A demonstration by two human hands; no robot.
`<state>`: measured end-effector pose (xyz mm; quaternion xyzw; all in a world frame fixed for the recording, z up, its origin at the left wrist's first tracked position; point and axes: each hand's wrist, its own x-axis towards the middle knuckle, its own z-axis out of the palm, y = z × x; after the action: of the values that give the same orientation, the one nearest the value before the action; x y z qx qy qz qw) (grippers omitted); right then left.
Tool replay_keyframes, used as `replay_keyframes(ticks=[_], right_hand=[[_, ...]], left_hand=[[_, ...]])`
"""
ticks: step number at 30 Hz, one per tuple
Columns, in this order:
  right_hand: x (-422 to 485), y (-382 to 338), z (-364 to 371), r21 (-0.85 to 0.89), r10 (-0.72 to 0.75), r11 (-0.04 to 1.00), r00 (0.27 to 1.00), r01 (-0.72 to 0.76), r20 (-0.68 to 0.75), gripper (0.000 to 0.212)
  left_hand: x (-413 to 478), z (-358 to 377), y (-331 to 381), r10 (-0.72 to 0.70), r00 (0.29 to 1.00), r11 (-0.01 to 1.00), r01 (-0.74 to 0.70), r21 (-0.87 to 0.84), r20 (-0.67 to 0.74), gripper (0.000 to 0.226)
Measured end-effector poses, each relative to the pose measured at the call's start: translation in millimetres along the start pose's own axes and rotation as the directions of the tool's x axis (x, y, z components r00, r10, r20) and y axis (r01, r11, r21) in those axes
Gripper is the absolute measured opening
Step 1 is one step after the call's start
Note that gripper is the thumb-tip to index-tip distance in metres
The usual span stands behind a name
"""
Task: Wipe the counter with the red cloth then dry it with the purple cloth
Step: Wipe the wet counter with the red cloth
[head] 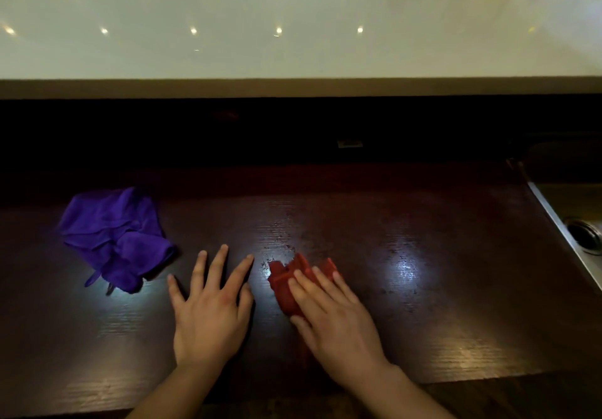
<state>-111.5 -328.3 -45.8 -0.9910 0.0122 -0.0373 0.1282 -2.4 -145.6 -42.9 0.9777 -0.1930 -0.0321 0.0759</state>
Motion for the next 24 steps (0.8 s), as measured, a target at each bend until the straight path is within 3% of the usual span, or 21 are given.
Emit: replay_keyframes(ticks=[6,8,11,14,17,19,22,24], right_hand=[[159.6,28.5,-14.7,0.037,0.192,0.981,0.981,-0.191,-0.006,0.058],[183.3,28.1,-14.6,0.029,0.195,0.980,0.981,-0.195,-0.002,0.056],[141.3,14.6,-10.9,0.042,0.074,0.996,0.997,-0.073,-0.014,0.051],[36.4,-10.2,1.5,0.055,-0.115,0.992,0.993,0.115,-0.006,0.051],[8.1,-2.5,5.1,0.065,-0.183,0.981,0.983,0.183,0.005,0.051],[46.7,6.3,-2.5,0.017,-0.128,0.992,0.992,0.128,0.001,0.049],[127.2,6.1,-12.1,0.055,0.117,0.992,0.993,-0.115,-0.033,0.051],[145.3,-9.1,-5.9,0.061,0.151,0.987,0.988,-0.149,-0.036,0.052]], left_hand=[[-1.3,-6.4,2.4,-0.003,1.000,1.000,0.003,-0.007,0.004,0.052],[-0.2,-6.7,3.1,0.006,1.000,1.000,-0.006,-0.018,0.001,0.052],[-0.4,-4.8,0.7,0.006,1.000,0.999,-0.006,-0.039,-0.005,0.051],[-1.2,-2.8,-1.6,-0.026,0.999,0.994,0.020,-0.106,-0.047,0.051],[-1.9,-1.9,-1.1,-0.036,0.997,0.990,0.026,-0.141,-0.067,0.050],[-1.8,-3.9,0.1,-0.025,0.997,0.989,0.015,-0.145,-0.070,0.050],[-2.1,-8.6,2.9,-0.033,0.998,0.989,0.025,-0.147,-0.056,0.049],[-3.6,-9.6,3.0,-0.044,0.998,0.988,0.038,-0.152,-0.036,0.044]])
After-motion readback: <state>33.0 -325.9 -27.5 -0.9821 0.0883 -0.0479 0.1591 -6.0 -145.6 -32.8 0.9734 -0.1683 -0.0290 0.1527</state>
